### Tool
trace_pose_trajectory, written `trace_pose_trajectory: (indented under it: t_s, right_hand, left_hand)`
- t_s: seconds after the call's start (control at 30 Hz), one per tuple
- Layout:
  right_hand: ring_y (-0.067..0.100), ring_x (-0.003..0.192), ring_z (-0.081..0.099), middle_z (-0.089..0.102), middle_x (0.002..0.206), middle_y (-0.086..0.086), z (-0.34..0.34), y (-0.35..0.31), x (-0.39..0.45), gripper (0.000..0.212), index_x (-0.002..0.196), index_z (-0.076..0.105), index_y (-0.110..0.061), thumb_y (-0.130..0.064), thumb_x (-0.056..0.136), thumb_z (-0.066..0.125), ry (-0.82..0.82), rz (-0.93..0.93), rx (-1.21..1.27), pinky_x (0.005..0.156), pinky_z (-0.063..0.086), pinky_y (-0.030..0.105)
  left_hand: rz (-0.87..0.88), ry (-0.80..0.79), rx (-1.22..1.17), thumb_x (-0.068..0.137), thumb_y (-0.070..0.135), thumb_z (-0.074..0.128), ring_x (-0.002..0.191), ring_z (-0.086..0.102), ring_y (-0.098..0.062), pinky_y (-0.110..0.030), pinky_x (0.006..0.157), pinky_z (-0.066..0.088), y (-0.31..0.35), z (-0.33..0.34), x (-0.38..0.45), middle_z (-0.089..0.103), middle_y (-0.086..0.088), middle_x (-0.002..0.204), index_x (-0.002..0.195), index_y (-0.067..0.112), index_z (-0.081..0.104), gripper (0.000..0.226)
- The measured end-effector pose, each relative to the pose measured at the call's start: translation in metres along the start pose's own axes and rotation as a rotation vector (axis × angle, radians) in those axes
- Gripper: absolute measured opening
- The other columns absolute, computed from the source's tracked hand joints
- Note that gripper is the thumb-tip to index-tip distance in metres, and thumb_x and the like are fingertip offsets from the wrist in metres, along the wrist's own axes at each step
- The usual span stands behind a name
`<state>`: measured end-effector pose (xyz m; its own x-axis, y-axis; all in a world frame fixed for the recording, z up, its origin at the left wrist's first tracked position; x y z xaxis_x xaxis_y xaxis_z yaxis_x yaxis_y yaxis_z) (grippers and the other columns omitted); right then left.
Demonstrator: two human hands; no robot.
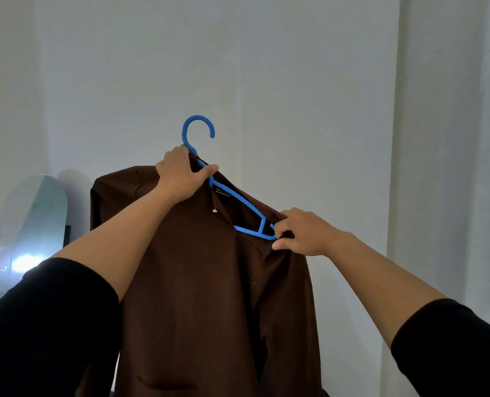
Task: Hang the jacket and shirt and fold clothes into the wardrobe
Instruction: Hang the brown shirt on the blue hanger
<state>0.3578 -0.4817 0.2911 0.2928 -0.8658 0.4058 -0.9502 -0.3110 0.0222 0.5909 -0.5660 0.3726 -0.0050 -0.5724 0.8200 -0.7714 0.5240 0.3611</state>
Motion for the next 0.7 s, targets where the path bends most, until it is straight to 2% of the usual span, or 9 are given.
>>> trace_pose_trajectory:
  t_s: [0.07,0.13,0.2,0.27,0.3,0.4,0.5,0.6,0.7]
  right_hand:
    - [0.017,0.094,0.048,0.046,0.094,-0.003,-0.003,-0.004,0.0,0.014,0.079,0.063,-0.029,-0.041,0.086,0.063,-0.139,-0.011,0.03,0.084,0.039,0.029]
    - [0.02,0.096,0.052,0.051,0.097,0.001,-0.008,-0.007,-0.002,0.017,0.084,0.068,-0.02,-0.036,0.087,0.063,-0.173,-0.021,0.108,0.08,0.039,0.026]
    - [0.021,0.099,0.055,0.06,0.102,0.008,-0.015,-0.007,-0.003,0.021,0.088,0.07,-0.012,-0.031,0.088,0.063,-0.008,0.006,0.226,0.083,0.04,0.027]
    - [0.019,0.098,0.056,0.062,0.102,0.004,-0.022,-0.007,-0.001,0.022,0.087,0.07,-0.014,-0.034,0.087,0.063,0.196,0.087,0.336,0.086,0.042,0.03]
    - [0.018,0.095,0.057,0.063,0.098,0.002,-0.024,-0.009,0.003,0.023,0.088,0.07,-0.015,-0.036,0.087,0.063,0.242,0.12,0.371,0.083,0.043,0.029]
    - [0.018,0.085,0.059,0.066,0.087,0.0,-0.024,-0.023,0.018,0.024,0.088,0.07,-0.018,-0.04,0.087,0.061,0.317,0.204,0.414,0.076,0.046,0.031]
    - [0.017,0.082,0.058,0.065,0.085,-0.002,-0.024,-0.036,0.026,0.026,0.087,0.068,-0.019,-0.042,0.089,0.057,0.478,0.275,0.443,0.074,0.047,0.032]
    - [0.014,0.088,0.058,0.064,0.093,-0.004,-0.021,-0.037,0.026,0.024,0.091,0.067,-0.019,-0.041,0.09,0.058,0.561,0.297,0.609,0.076,0.046,0.026]
    - [0.01,0.095,0.057,0.055,0.11,-0.005,-0.016,-0.03,0.02,0.021,0.102,0.059,-0.022,-0.038,0.09,0.059,0.592,0.306,0.79,0.073,0.044,0.017]
  left_hand:
    - [-0.011,0.02,-0.014,0.079,0.055,0.063,0.094,0.05,-0.024,-0.042,0.086,0.039,0.002,0.002,0.0,0.049,-0.003,0.093,0.098,0.009,0.049,0.052]
    - [-0.025,0.042,-0.002,0.078,0.056,0.063,0.093,0.05,-0.025,-0.042,0.085,0.04,0.001,0.004,-0.002,0.05,-0.004,0.092,0.096,0.008,0.049,0.053]
    - [-0.033,0.03,0.023,0.079,0.055,0.063,0.092,0.051,-0.025,-0.041,0.083,0.039,-0.001,0.005,-0.003,0.05,-0.005,0.093,0.098,0.007,0.05,0.053]
    - [-0.02,0.002,0.059,0.082,0.052,0.061,0.092,0.053,-0.027,-0.041,0.081,0.039,-0.002,0.007,-0.005,0.052,-0.006,0.092,0.099,0.006,0.052,0.05]
    - [0.0,-0.02,0.061,0.083,0.049,0.06,0.09,0.054,-0.027,-0.042,0.081,0.04,0.0,0.009,-0.007,0.052,-0.006,0.09,0.098,0.006,0.052,0.046]
    - [0.09,-0.103,-0.05,0.088,0.04,0.058,0.084,0.056,-0.025,-0.039,0.078,0.046,0.016,0.018,-0.018,0.056,-0.006,0.085,0.093,0.007,0.052,0.034]
    - [0.129,-0.149,-0.11,0.092,0.033,0.055,0.079,0.054,-0.022,-0.03,0.07,0.039,0.032,0.026,-0.03,0.055,-0.004,0.082,0.089,0.008,0.051,0.026]
    - [0.078,-0.15,-0.148,0.093,0.033,0.053,0.075,0.051,-0.019,-0.026,0.068,0.034,0.032,0.03,-0.034,0.053,-0.001,0.076,0.087,0.01,0.048,0.024]
    - [0.002,-0.114,-0.196,0.094,0.033,0.052,0.073,0.047,-0.016,-0.025,0.068,0.032,0.024,0.028,-0.036,0.048,0.003,0.071,0.087,0.009,0.048,0.025]
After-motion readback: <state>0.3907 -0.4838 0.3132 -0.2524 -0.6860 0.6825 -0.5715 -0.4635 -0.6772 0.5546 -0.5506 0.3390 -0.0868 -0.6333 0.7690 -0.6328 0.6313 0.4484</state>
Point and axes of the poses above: each hand's wrist, its own x-axis towards the middle knuckle, its own z-axis out of the palm, y = z × x, the point moved 2 cm from there along x, towards the middle knuckle
